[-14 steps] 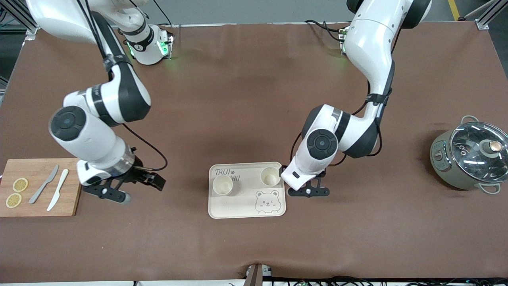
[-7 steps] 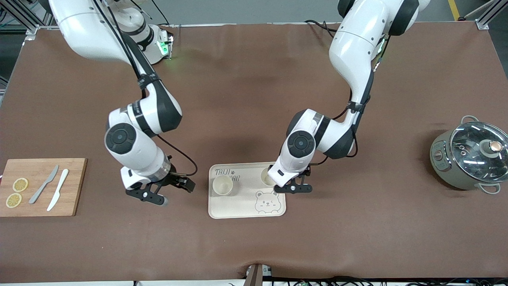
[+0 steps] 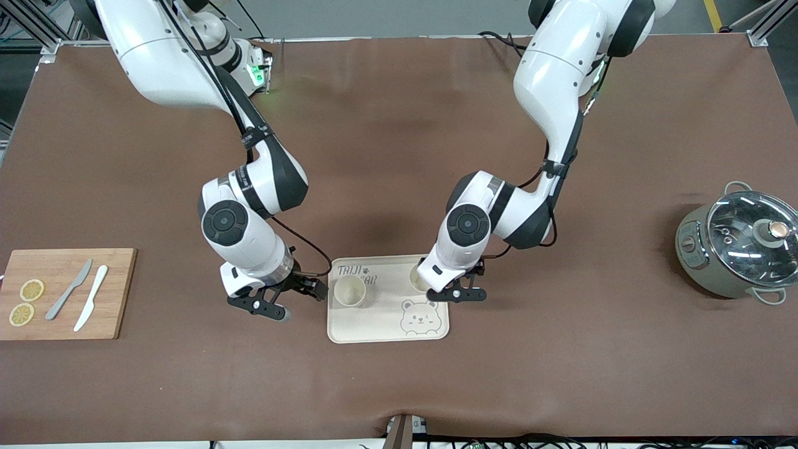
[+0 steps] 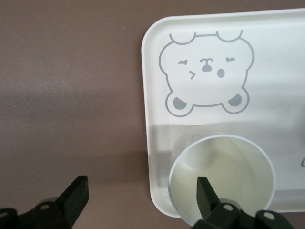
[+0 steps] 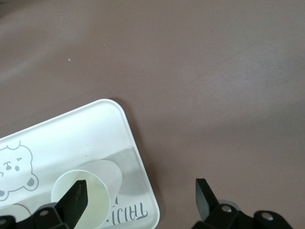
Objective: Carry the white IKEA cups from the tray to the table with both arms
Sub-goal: 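Lower both grippers around the white cups and close them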
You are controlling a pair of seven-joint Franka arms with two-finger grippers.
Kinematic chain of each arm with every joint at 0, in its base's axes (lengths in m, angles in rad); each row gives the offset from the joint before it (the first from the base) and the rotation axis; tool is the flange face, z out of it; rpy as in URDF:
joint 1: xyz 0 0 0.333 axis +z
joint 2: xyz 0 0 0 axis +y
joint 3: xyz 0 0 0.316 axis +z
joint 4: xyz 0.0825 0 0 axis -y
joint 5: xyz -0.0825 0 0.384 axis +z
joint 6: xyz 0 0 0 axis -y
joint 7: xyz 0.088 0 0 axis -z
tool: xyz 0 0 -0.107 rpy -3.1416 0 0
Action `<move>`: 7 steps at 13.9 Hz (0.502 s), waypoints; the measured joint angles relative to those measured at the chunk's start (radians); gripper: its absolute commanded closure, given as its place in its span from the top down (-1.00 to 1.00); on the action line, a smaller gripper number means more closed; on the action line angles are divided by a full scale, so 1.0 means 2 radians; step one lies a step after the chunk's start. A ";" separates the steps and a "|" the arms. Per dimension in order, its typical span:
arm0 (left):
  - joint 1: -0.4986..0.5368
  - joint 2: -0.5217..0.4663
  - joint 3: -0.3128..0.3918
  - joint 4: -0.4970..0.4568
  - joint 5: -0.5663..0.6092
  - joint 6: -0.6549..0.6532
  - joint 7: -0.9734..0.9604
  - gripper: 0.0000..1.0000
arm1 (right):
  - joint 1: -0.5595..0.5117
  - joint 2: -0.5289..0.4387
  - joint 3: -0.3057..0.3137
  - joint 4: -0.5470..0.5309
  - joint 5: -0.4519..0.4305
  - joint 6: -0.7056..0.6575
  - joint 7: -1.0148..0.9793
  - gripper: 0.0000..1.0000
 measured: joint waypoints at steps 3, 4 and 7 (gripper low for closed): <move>-0.001 0.009 0.000 0.000 0.002 0.009 -0.010 -1.00 | 0.005 0.010 0.000 0.000 0.000 0.015 0.001 1.00; -0.001 0.010 0.000 0.000 0.008 0.010 -0.012 -1.00 | 0.007 0.013 0.000 0.000 0.000 0.021 0.004 1.00; -0.001 0.011 0.000 0.000 0.030 0.010 -0.016 -1.00 | 0.015 0.019 0.000 0.000 0.000 0.029 0.013 1.00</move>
